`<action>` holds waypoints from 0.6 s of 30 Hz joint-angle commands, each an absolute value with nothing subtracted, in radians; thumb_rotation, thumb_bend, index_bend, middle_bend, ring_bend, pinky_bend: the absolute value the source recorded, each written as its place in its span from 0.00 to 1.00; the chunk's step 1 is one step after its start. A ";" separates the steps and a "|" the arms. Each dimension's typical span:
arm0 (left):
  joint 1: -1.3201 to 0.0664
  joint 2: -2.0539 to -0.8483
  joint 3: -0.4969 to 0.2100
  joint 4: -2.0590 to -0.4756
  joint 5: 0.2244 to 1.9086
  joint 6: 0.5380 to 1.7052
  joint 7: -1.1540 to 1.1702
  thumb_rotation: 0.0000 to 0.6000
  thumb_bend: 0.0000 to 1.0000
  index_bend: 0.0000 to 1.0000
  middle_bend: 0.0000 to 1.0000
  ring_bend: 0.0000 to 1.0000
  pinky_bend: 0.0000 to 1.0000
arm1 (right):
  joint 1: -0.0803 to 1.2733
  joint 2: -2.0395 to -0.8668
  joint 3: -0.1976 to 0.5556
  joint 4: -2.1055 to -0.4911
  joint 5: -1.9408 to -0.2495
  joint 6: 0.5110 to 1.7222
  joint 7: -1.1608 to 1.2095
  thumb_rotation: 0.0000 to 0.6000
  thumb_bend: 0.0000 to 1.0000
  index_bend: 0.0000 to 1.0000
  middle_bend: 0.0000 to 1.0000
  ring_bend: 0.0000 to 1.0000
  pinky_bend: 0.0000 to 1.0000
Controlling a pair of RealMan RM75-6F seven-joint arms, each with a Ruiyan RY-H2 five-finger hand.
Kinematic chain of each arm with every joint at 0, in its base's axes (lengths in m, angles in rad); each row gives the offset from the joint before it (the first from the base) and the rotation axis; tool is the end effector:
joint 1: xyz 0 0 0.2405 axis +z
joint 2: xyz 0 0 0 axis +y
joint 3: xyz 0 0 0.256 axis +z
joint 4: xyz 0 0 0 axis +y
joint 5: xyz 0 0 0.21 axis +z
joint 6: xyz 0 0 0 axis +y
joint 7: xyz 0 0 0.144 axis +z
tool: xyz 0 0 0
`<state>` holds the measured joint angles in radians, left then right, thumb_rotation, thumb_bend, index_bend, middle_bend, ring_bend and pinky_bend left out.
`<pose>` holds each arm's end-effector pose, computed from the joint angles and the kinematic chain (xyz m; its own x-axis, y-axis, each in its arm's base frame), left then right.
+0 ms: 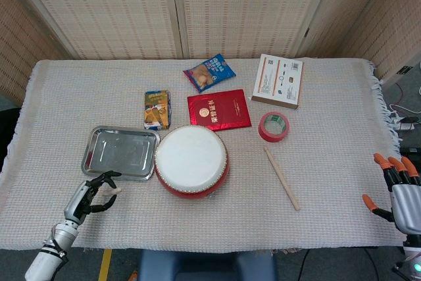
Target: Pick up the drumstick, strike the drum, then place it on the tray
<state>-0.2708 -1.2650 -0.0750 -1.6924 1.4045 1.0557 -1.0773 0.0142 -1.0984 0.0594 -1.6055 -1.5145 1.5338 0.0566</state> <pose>-0.2629 0.2228 0.0548 -0.7685 0.2774 0.5766 0.6389 0.2837 0.7150 -0.3203 -0.1608 0.1733 0.3696 0.0307 0.9287 -0.9289 0.0396 0.3683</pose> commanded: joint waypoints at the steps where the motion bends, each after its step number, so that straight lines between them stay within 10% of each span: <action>1: -0.303 -1.181 -0.069 -1.599 1.533 0.983 -1.561 1.00 0.38 0.53 0.25 0.08 0.07 | 0.013 -1.098 0.059 -1.609 -1.517 1.537 0.053 1.00 0.25 0.07 0.17 0.00 0.01; 18: -0.367 -1.298 0.061 -1.225 1.723 1.141 -2.262 1.00 0.38 0.52 0.31 0.18 0.21 | -0.002 -1.095 0.060 -1.626 -1.522 1.569 0.037 1.00 0.25 0.07 0.17 0.00 0.01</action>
